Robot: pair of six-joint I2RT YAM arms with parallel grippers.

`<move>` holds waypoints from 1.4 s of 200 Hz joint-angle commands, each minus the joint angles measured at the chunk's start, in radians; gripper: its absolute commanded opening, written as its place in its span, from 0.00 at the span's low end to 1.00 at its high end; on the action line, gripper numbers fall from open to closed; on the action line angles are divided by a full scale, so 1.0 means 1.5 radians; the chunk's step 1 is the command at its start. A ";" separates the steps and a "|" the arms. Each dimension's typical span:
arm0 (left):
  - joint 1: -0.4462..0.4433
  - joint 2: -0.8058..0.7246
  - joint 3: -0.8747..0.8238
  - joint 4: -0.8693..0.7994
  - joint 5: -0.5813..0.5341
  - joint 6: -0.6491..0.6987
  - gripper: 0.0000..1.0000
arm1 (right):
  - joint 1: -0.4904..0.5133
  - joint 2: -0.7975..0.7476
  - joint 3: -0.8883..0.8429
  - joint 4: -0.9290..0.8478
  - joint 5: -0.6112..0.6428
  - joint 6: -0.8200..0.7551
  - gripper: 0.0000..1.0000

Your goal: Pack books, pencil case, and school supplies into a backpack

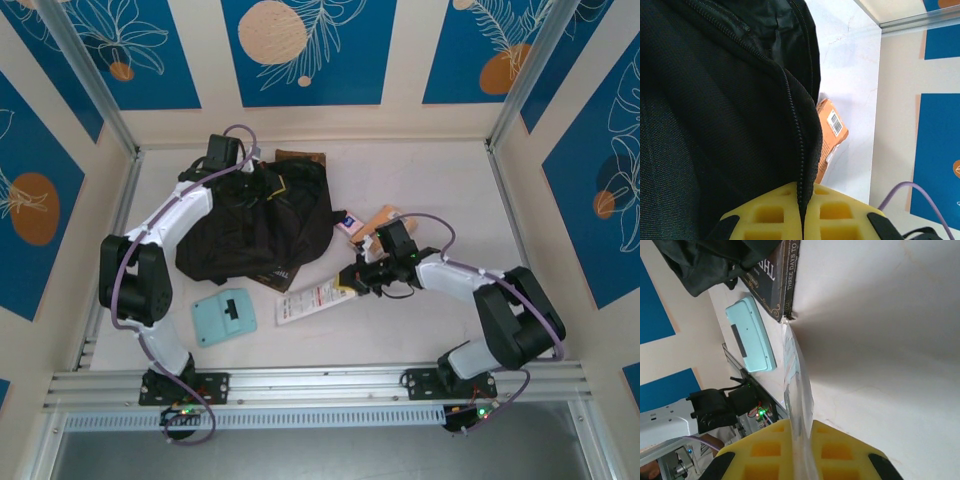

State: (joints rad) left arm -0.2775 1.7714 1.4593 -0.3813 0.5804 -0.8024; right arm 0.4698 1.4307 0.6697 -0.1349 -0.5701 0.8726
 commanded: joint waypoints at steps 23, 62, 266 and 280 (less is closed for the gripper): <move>-0.004 -0.008 0.030 -0.045 0.015 0.036 0.00 | -0.065 -0.168 0.052 -0.158 0.009 -0.048 0.00; -0.007 -0.045 0.081 -0.077 0.046 0.065 0.00 | -0.135 -0.285 0.106 -0.203 -0.008 -0.075 0.00; -0.106 -0.040 0.389 -0.325 0.045 0.233 0.00 | -0.103 -0.191 0.129 0.012 0.135 0.135 0.00; -0.106 -0.040 0.389 -0.323 0.044 0.241 0.00 | -0.087 -0.164 0.136 0.040 0.137 0.154 0.00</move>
State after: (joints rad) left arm -0.4343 1.7309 1.9854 -0.9077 0.5758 -0.4839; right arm 0.3054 1.1397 0.8680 -0.2100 -0.3367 1.0172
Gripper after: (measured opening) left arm 0.052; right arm 0.082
